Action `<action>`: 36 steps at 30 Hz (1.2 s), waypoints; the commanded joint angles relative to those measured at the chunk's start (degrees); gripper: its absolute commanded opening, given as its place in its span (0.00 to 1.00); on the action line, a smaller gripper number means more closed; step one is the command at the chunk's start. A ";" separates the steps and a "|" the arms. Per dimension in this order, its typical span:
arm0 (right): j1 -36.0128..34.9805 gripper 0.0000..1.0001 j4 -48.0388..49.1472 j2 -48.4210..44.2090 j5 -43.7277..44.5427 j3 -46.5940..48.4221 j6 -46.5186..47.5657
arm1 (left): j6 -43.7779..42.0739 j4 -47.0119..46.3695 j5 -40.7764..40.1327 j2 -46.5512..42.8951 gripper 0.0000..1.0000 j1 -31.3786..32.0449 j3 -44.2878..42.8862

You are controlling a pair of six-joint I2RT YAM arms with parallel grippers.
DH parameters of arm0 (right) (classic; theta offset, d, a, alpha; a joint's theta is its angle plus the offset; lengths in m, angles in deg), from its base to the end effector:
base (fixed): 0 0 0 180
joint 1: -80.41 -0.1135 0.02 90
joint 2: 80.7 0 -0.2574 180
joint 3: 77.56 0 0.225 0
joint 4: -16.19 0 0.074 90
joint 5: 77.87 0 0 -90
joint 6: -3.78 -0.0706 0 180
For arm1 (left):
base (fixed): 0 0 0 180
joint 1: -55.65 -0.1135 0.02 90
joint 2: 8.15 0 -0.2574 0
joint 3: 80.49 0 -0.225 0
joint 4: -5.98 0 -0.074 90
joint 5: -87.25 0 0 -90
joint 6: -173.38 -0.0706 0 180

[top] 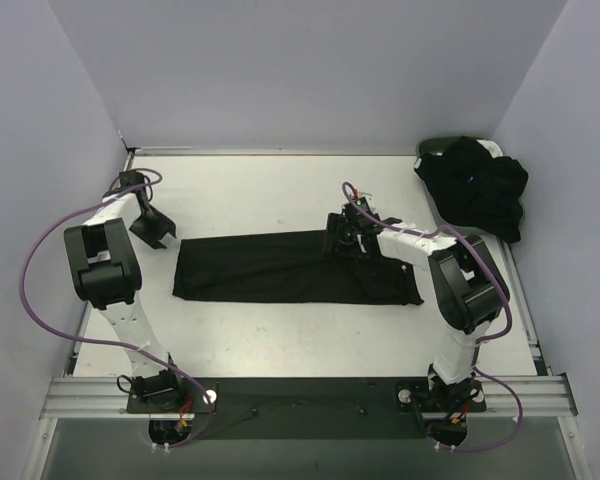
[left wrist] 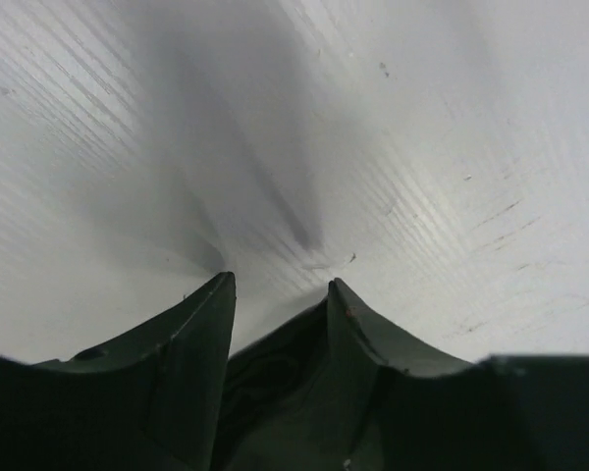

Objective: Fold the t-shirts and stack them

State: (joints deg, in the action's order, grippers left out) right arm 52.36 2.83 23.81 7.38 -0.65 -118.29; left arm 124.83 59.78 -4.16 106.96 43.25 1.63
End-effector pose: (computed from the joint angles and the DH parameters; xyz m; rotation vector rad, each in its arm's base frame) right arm 0.3440 0.1899 0.1638 0.0383 2.3662 0.6255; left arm 0.3816 0.0857 0.1432 -1.2793 2.5061 -0.0844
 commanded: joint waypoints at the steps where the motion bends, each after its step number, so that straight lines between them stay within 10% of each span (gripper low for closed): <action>1: 1.07 0.75 -4.48 -2.73 0.80 -0.98 0.43 | 1.35 -1.94 0.00 -1.81 0.63 -0.60 -3.19; 17: -3.50 0.80 -11.43 -13.18 4.49 5.52 0.53 | -0.32 4.04 -5.01 -35.90 0.72 15.82 10.23; 24: 2.56 0.86 -11.43 -13.38 7.83 5.78 -5.36 | -3.57 2.02 5.15 -52.32 0.73 17.59 21.39; 26: 5.19 0.93 -10.46 -12.14 6.43 6.31 -7.29 | -3.75 -0.35 9.39 -55.50 0.97 17.68 24.39; 36: 8.80 1.00 -3.35 -4.32 -1.66 4.47 -13.71 | -7.26 -0.27 15.21 -65.54 0.98 17.94 31.43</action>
State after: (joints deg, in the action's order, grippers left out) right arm 61.43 -3.84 18.54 8.58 4.01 -128.32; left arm 120.07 61.37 7.92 42.85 60.98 31.73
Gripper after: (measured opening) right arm 0.999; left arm 0.974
